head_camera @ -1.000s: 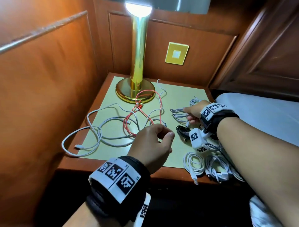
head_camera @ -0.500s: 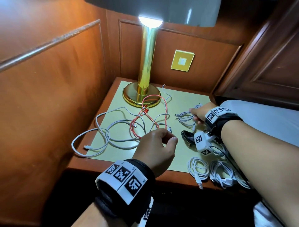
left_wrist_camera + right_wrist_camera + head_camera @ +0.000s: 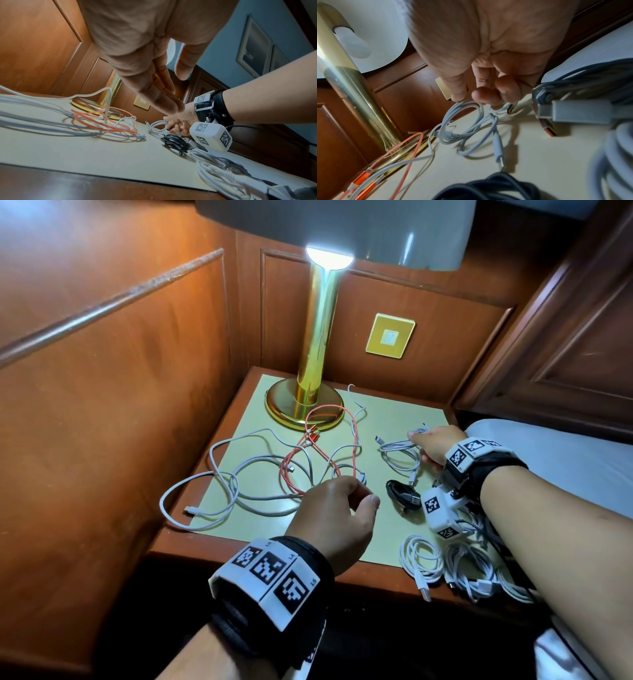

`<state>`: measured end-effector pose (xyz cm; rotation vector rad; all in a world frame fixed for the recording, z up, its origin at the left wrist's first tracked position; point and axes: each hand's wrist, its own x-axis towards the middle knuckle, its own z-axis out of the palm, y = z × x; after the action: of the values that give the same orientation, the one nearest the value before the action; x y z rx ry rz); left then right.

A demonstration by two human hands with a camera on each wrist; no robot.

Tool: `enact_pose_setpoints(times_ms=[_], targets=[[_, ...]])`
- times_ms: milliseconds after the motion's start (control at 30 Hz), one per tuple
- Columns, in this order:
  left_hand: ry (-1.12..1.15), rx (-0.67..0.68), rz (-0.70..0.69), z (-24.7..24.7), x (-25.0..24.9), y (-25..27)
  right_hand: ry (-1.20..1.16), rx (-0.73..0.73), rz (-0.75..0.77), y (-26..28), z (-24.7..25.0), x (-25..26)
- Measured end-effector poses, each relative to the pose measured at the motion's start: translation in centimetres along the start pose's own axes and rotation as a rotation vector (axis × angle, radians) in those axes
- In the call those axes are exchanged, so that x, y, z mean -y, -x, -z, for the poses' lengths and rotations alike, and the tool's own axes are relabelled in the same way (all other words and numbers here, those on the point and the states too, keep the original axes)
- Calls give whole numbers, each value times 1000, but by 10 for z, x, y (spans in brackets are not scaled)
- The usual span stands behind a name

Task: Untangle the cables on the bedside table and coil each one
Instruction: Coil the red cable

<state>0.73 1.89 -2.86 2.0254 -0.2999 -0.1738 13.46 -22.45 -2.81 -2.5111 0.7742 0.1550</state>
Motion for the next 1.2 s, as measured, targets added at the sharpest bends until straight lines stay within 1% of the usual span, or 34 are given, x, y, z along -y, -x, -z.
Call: enact_pose_setpoints(times_ms=[67, 133, 233, 300, 333, 367, 467, 500, 567, 633, 700, 800, 900, 967, 1033, 1133, 1200], targets=[[-8, -8, -4, 2, 0, 1, 6, -16, 0, 0, 0, 3], [-22, -13, -3, 3, 0, 1, -44, -41, 17, 1, 1, 5], [-34, -9, 20, 4, 2, -1, -94, -139, 87, 9, 1, 12], [-66, -7, 28, 4, 3, -2, -92, -172, 165, 19, -2, 21], [-90, -7, 32, 5, 3, -3, -65, -154, 199, 24, -5, 27], [-112, -5, 37, 5, 4, -3, -14, -106, 238, 30, -9, 33], [-182, 36, 75, 7, 7, -4, 94, 170, 282, 50, -26, 53], [-210, 60, 96, 8, 8, -5, 141, 242, 282, 57, -34, 58], [-246, 90, 133, 12, 10, -5, 236, 285, 286, 65, -50, 65], [-259, 74, 157, 17, 12, -3, 334, 229, 307, 70, -62, 71], [-270, 48, 166, 23, 15, -2, 363, 180, 298, 70, -68, 77], [-265, 34, 172, 30, 19, -2, 337, 174, 299, 69, -75, 87], [-263, 53, 181, 36, 23, 0, 366, 177, 315, 71, -79, 94], [-264, 56, 182, 39, 25, 2, 379, 139, 316, 71, -82, 96], [-259, 62, 186, 42, 26, 3, 425, 107, 320, 70, -86, 96], [-260, 85, 203, 46, 26, 6, 516, 116, 315, 66, -96, 97], [-257, 85, 211, 49, 28, 8, 534, 69, 323, 64, -100, 100]])
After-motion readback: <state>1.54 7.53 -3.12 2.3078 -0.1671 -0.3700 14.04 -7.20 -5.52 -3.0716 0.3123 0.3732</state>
